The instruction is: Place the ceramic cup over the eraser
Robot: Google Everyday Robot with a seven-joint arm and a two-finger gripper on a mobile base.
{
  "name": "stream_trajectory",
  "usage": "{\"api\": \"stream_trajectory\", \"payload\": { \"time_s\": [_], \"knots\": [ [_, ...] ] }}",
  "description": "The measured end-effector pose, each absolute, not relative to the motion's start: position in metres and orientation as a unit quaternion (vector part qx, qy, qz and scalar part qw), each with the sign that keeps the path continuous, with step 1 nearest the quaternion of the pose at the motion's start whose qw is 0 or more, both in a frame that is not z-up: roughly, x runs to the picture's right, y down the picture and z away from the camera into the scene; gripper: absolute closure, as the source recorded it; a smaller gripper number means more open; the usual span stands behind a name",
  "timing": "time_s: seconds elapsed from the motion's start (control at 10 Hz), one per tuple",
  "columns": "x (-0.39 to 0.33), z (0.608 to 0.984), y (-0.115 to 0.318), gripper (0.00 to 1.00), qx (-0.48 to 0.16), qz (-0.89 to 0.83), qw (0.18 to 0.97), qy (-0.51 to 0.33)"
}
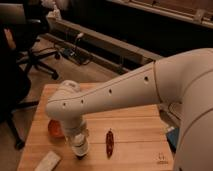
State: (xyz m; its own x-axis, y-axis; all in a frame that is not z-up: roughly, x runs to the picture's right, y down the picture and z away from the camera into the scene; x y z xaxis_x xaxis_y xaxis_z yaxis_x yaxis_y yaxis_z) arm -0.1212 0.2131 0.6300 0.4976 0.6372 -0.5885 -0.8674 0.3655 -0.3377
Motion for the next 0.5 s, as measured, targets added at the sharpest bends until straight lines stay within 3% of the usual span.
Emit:
{"api": "stream_trajectory", "payload": {
  "time_s": [0.5],
  "knots": [
    [-0.1265, 0.6392, 0.2169, 0.90, -0.318, 0.461, 0.809, 0.179]
  ]
}}
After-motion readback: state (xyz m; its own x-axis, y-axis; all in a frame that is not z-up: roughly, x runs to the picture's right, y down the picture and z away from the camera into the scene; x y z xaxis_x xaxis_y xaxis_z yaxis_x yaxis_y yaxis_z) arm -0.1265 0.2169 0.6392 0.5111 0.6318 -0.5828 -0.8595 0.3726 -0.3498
